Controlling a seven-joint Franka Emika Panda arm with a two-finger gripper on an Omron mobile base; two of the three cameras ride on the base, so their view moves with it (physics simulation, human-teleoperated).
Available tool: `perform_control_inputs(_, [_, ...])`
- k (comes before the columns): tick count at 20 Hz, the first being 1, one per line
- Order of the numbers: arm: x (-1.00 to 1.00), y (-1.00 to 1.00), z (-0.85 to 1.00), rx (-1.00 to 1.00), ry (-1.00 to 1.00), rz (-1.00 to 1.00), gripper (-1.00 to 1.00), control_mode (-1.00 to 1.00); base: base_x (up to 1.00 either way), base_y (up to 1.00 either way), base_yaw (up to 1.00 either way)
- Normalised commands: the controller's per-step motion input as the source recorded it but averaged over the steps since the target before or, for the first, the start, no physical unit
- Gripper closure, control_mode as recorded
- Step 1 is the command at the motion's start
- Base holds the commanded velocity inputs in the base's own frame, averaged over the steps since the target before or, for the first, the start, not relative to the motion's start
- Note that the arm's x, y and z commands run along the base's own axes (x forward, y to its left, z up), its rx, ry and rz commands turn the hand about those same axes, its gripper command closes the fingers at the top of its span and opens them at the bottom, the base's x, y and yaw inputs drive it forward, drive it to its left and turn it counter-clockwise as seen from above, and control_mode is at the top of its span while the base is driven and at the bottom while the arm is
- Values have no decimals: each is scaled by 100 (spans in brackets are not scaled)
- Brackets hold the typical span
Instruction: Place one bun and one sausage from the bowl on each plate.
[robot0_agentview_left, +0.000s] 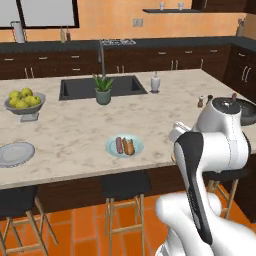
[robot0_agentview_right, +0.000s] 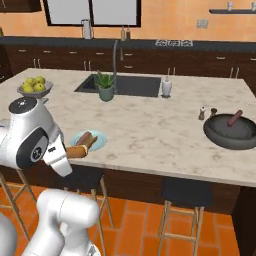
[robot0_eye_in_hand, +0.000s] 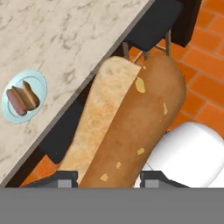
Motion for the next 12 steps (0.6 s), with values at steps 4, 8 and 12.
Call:
perform_control_inputs(4, [0,0,0,0,0,0,100,100,-29,100,12])
perform_control_inputs(8, [0,0,0,0,0,0,100,100,-33,100,13])
perform_control_inputs(12, [0,0,0,0,0,0,100,100,-24,100,12])
